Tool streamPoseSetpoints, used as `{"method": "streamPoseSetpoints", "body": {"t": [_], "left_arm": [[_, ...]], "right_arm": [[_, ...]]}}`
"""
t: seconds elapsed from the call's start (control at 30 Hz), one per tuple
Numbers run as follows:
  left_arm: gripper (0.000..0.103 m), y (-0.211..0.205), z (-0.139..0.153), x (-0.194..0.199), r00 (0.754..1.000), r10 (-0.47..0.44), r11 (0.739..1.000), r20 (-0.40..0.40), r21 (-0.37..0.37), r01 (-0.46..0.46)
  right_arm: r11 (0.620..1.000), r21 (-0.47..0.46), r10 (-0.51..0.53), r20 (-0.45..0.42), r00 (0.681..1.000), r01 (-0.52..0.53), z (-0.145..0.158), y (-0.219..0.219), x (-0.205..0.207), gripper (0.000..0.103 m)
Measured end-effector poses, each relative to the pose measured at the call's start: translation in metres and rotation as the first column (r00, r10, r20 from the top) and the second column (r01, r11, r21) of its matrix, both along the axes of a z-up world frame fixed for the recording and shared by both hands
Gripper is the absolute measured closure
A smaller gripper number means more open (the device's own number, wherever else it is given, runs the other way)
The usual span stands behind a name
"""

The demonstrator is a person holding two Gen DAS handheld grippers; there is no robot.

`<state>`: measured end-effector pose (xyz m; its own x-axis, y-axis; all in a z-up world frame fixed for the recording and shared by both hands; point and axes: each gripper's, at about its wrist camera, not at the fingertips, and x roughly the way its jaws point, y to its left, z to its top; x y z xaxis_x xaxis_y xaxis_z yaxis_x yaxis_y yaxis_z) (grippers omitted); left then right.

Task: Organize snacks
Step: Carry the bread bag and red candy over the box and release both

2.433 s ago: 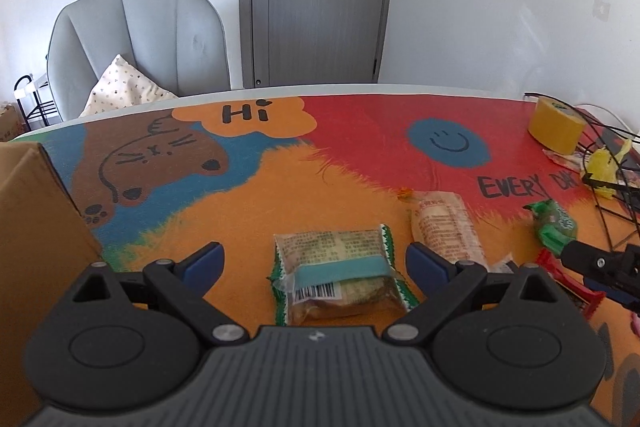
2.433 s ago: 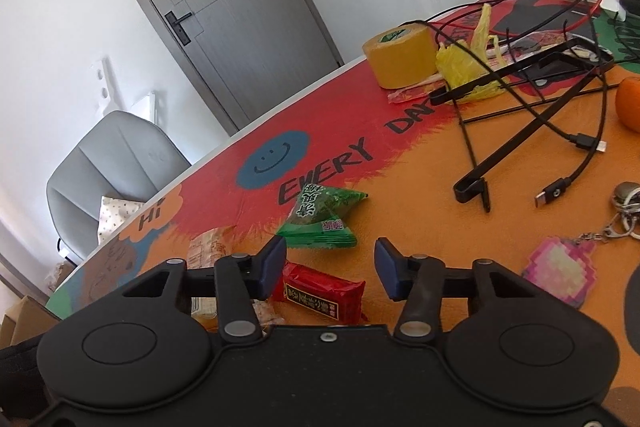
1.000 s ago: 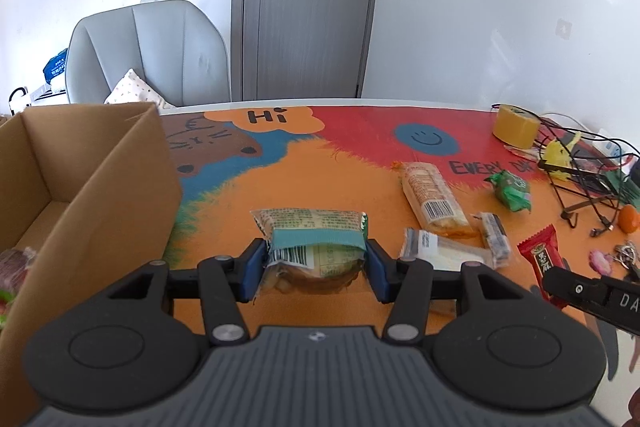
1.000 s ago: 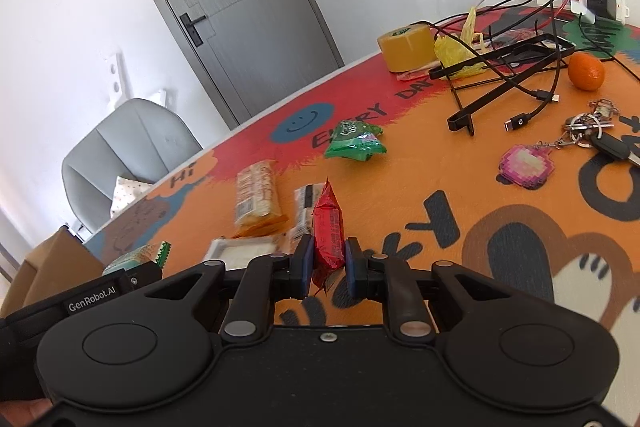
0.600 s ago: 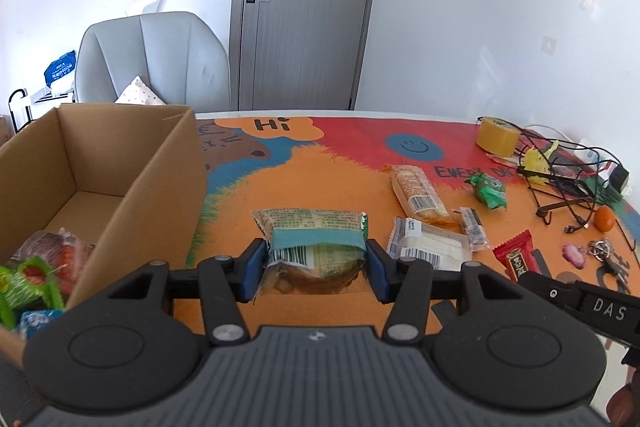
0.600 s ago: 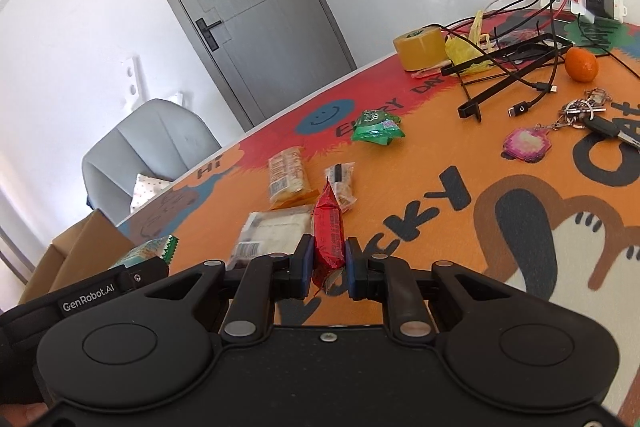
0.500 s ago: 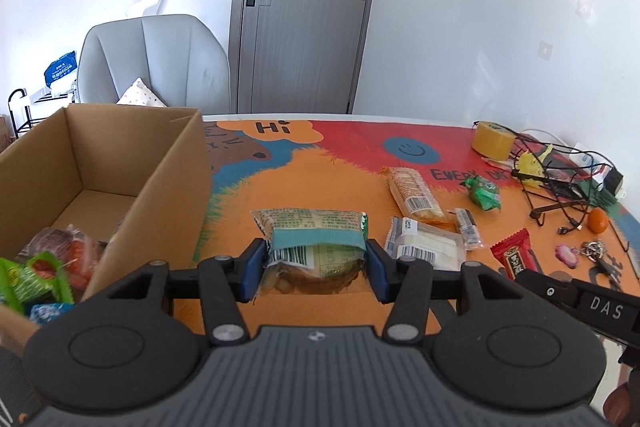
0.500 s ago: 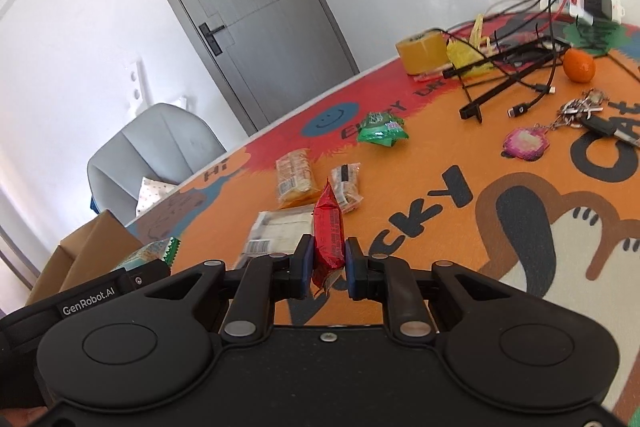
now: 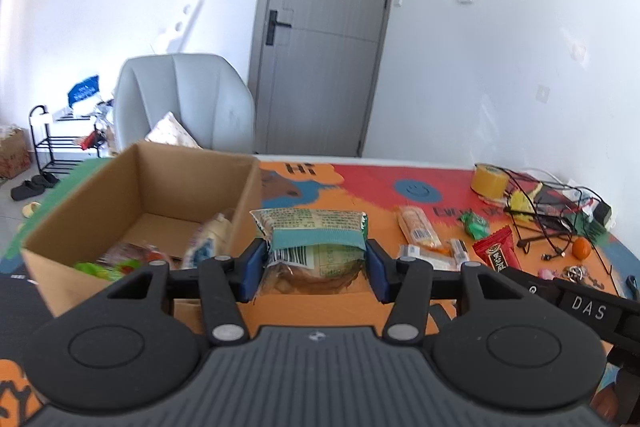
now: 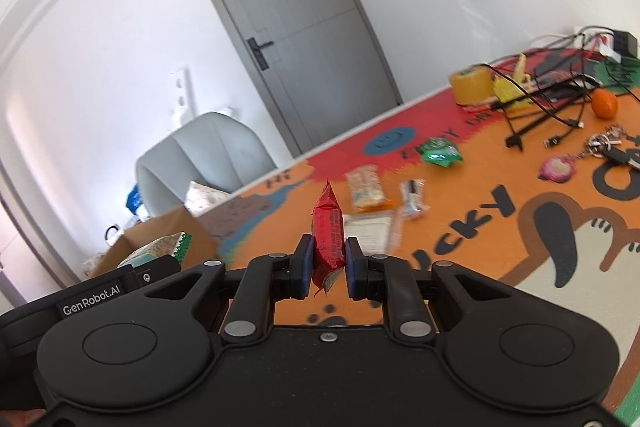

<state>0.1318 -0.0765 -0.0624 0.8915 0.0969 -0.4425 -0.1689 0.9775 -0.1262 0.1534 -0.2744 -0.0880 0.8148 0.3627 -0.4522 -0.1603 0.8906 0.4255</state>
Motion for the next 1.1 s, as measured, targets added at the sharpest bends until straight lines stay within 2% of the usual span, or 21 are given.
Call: {"method": "streamPoseSetpoints", "body": {"t": [0.27,0.57,1.1], "left_arm": [[0.051,0.021,0.021,-0.026,0.997,0.054,0.999,0.056,0.003,-0.054],[0.051,0.058,0.032,-0.038,0.988,0.126,0.992,0.087,-0.02,-0.124],[0.051,0.126,0.02,-0.028,0.971,0.232,0.97,0.053,-0.081,-0.228]], "right_arm": [[0.998,-0.005,0.061,0.047,0.997,-0.06,0.019,0.019,-0.013,0.085],[0.991,-0.017,0.134,0.078,0.988,-0.133,0.033,0.059,-0.015,0.085],[0.958,-0.069,0.282,0.07,0.957,-0.277,0.034,0.138,0.002,0.085]]}}
